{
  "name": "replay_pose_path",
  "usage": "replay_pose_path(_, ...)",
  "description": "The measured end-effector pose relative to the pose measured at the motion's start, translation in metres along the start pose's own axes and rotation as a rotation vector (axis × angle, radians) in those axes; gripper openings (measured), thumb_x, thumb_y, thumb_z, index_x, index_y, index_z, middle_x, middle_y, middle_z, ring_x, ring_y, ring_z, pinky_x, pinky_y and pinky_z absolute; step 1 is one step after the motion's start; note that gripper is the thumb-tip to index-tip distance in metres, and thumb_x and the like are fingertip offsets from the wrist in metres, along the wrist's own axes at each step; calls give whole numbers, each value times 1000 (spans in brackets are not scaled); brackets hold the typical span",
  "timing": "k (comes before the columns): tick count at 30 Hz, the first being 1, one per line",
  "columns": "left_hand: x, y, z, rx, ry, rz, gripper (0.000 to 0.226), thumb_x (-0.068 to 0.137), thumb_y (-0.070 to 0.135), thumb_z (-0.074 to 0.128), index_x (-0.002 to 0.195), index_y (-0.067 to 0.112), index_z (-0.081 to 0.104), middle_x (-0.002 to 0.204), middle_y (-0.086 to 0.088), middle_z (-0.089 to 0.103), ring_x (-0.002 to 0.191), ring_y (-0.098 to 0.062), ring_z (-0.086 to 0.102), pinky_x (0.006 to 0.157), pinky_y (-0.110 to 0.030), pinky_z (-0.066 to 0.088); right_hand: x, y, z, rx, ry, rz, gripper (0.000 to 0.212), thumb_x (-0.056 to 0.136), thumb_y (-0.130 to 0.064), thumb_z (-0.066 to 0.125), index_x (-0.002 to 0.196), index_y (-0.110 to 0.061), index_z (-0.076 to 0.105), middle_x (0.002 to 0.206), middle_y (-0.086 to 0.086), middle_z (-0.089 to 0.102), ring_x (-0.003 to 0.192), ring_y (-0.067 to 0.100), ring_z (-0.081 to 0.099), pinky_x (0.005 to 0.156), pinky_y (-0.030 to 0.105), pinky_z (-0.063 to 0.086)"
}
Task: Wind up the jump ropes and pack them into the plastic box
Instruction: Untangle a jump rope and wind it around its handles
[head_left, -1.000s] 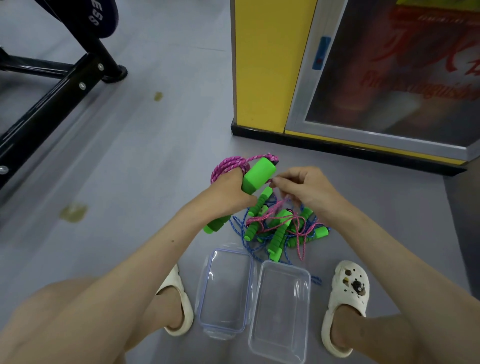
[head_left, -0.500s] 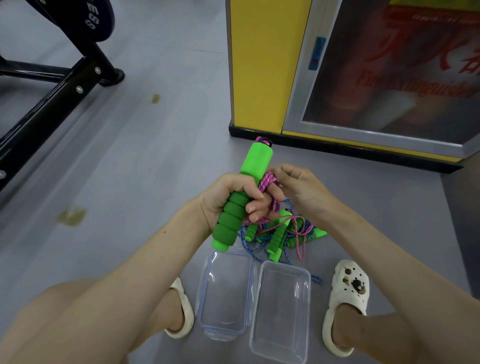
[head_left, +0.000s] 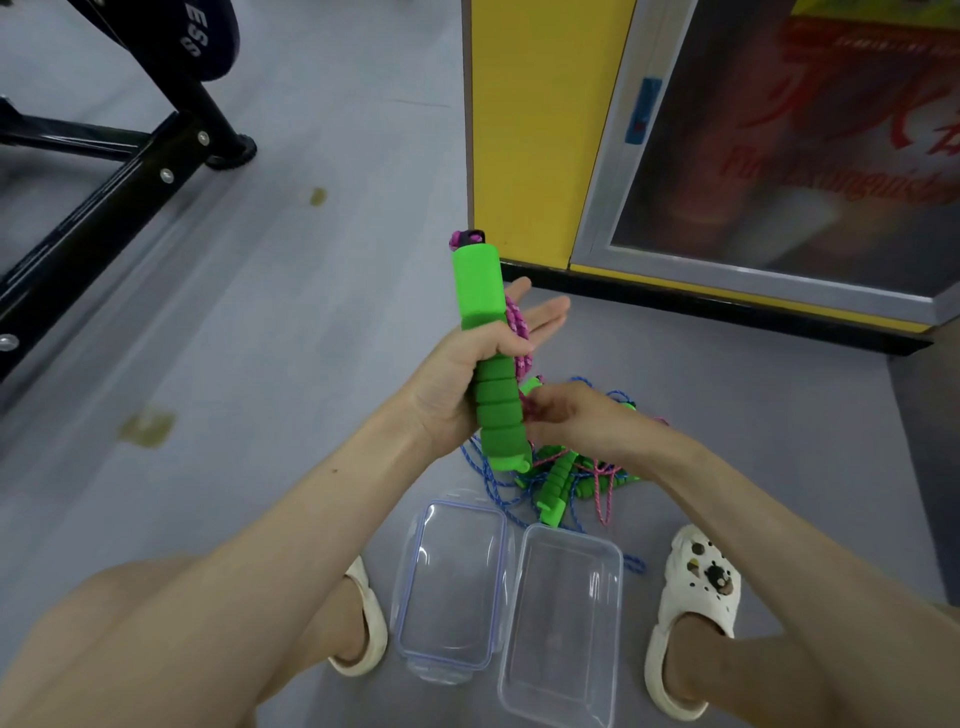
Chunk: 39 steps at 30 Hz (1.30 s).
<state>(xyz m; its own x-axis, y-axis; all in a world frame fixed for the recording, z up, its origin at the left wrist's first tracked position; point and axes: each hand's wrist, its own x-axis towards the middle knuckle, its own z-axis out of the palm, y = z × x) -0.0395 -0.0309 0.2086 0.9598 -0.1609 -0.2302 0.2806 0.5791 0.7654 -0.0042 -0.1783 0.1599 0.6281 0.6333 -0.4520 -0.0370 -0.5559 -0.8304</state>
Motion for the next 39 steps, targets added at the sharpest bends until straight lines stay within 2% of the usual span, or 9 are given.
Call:
replay_pose_path(3,2,0,-4,311,128,33,61,63,7,53,120,27,53,130,3,60,121,-6,54,91,-17,41,1,-2,-2,-105,45,-7,9,88,-22,64,95,-16,65,94,5,71,89,23,67,87,45,53)
replay_pose_path(8,6,-1,-9,1128,264,57,29,72,6,64,84,22,43,77,0,48,66,-14,46,59,-24,40,1,-3,-10,-355,214,-34,4,86,-24,65,88,-25,61,87,-1,65,82,18,63,71,29,49)
replay_pose_path(13,8,-4,-16,1335,248,-13,45,74,6,68,114,13,50,96,-2,52,90,-28,58,75,-38,52,1,-5,-10,-280,371,-146,10,89,-18,62,96,-15,68,82,1,67,72,13,62,60,20,43)
replay_pose_path(16,8,-3,-14,1472,216,-84,23,76,11,68,92,14,52,89,-4,58,82,-22,56,61,-29,45,-2,-10,-10,-194,440,-222,11,90,-16,61,96,-9,67,79,4,67,66,13,60,60,24,45)
replay_pose_path(18,8,1,-11,1360,203,-191,14,76,9,65,81,13,53,70,-2,57,65,-18,56,52,-23,40,-4,-12,-11,-186,491,-277,13,89,-15,62,99,-7,68,84,3,69,73,12,60,68,23,47)
replay_pose_path(21,7,8,-10,998,216,-382,17,79,4,59,95,-1,63,53,-7,57,52,-21,57,53,-21,42,-7,-15,-10,-205,536,-360,8,86,-10,65,93,-8,69,87,1,66,76,3,57,69,12,43)
replay_pose_path(26,1,9,-13,488,9,-561,18,80,-1,43,82,-5,60,38,-3,40,34,-14,40,67,-29,46,-5,-14,-11,-197,506,-402,7,84,-6,67,91,-7,66,89,4,61,84,16,59,80,28,48)
replay_pose_path(34,-1,4,-22,64,-331,-419,29,52,16,70,77,1,72,53,-8,61,40,-14,50,79,-33,50,-3,-7,-12,-232,393,-343,17,87,7,54,92,-4,65,81,-9,57,79,6,55,73,21,44)
replay_pose_path(39,0,2,-18,-142,-326,-278,47,51,16,72,94,-3,73,76,-12,73,63,-17,69,85,-31,54,-5,1,-4,-194,294,-258,20,89,-2,58,79,-18,65,65,-13,55,60,-3,50,59,15,39)
